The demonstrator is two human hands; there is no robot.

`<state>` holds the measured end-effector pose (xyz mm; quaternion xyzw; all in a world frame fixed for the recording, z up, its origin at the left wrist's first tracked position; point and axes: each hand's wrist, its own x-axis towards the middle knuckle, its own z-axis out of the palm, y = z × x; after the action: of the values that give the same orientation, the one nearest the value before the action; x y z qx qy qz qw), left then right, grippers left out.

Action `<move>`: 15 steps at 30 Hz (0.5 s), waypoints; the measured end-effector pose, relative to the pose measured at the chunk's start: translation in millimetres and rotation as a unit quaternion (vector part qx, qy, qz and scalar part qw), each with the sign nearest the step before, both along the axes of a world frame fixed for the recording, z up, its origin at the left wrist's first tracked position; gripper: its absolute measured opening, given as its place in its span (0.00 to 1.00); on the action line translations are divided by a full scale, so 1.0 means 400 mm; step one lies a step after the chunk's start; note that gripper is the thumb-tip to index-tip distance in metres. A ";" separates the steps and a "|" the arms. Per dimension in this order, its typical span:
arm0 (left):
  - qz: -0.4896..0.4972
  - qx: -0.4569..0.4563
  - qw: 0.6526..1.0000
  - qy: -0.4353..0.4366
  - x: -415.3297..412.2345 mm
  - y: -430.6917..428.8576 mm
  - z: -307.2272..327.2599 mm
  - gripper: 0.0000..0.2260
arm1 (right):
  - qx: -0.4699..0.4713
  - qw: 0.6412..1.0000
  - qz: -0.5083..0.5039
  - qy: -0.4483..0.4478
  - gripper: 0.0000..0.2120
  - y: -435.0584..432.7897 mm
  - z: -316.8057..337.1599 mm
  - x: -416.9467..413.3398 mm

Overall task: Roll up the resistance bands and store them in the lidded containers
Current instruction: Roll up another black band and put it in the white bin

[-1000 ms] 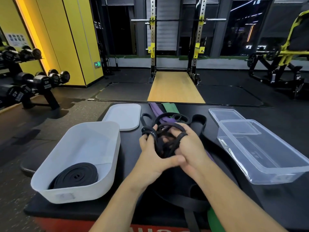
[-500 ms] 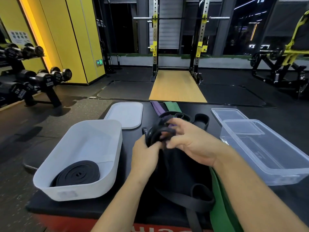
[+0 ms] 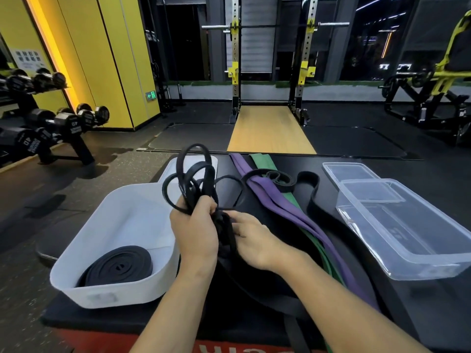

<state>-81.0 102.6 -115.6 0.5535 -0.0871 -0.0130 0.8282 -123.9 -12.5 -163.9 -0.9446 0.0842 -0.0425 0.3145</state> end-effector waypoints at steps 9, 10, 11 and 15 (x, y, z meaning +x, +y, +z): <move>-0.030 0.025 0.999 0.002 -0.011 -0.018 0.025 0.08 | -0.187 0.980 0.070 -0.014 0.05 0.047 0.047 -0.032; -0.031 0.032 0.999 0.003 -0.008 -0.019 0.024 0.10 | -0.219 0.975 0.034 -0.012 0.05 0.032 0.047 -0.031; -0.030 0.039 0.999 0.008 -0.005 -0.019 0.020 0.09 | -0.240 0.971 -0.003 0.010 0.08 0.013 0.052 -0.037; -0.037 0.079 0.995 0.039 0.002 -0.020 -0.008 0.04 | -0.317 0.934 -0.103 0.132 0.14 -0.082 0.065 -0.081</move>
<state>-80.3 94.8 -119.0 0.6130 -0.0733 -0.0720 0.7833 -156.4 -45.3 -138.0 -0.9785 0.2035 0.0256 -0.0210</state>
